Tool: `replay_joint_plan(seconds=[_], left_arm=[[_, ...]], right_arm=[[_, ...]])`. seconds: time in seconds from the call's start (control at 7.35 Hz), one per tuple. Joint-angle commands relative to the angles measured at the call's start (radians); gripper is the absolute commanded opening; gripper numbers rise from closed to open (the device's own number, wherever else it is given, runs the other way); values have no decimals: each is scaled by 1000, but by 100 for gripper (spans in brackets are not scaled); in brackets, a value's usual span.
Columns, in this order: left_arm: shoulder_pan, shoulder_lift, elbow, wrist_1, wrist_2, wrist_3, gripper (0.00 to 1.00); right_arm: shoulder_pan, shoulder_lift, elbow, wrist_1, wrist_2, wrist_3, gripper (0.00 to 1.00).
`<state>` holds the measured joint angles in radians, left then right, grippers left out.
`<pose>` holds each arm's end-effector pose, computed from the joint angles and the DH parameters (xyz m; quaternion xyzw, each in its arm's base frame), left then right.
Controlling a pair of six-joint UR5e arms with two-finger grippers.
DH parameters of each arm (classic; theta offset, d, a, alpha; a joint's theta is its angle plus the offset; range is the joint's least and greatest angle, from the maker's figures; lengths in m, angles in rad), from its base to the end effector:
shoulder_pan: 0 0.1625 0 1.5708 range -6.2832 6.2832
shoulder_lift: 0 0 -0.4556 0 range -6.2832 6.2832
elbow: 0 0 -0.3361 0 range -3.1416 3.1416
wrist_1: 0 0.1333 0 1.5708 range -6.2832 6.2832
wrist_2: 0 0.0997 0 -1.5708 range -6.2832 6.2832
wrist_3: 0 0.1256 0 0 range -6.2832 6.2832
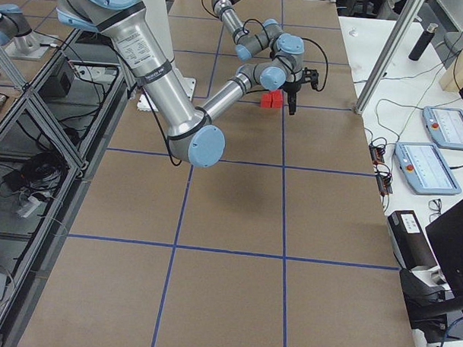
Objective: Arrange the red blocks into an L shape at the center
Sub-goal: 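Lower the red cube with the left gripper beside the farther center cube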
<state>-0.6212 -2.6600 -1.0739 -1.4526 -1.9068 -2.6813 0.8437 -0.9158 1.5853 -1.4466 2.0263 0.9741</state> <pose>0.6178 -0.5552 0.2459 -0.2138 0.1853 -0.7045 0.6509 -0.4013 -0.5684 0.3232 0.0918 -0.4204 0.0241 0.9024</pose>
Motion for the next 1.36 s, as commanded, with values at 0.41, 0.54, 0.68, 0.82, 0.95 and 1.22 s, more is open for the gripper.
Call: replay_joint_plan(seconds=[0.41,0.54,0.68,0.82,0.95,1.22], left_arm=[[0,0,11,-14,2,-5,0],[0,0,9,-14,2,-5,0],[0,0,11,-14,2,-3,0],[0,0,11,-14,2,-5,0],[0,0,11,-14,3,-5,0],[-2,0,11,-14,3,-5,0]], right_arm=[[0,0,5,0,0,0,99],[0,0,5,0,0,0,99],[0,-2,5,-1,0,0,99],[0,-2,5,-1,0,0,99],[0,0,5,-1,0,0,99],[0,0,5,-1,0,0,99]])
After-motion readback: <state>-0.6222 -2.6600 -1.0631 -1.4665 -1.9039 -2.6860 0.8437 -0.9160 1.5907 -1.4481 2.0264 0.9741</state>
